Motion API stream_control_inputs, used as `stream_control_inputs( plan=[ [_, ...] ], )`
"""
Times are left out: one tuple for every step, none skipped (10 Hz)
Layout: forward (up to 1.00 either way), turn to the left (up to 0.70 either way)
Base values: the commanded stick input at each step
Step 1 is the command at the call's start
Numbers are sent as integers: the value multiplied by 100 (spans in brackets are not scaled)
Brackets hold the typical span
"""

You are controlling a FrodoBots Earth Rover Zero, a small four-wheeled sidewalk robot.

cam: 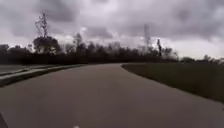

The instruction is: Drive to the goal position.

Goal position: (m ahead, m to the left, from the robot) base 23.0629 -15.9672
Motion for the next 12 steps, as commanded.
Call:
stream_control_inputs(
  plan=[
    [100,0],
    [100,0],
    [100,0],
    [100,0],
    [100,0],
    [100,0],
    [100,0],
    [100,0],
    [100,0],
    [100,0],
    [100,0],
    [100,0]
  ],
)
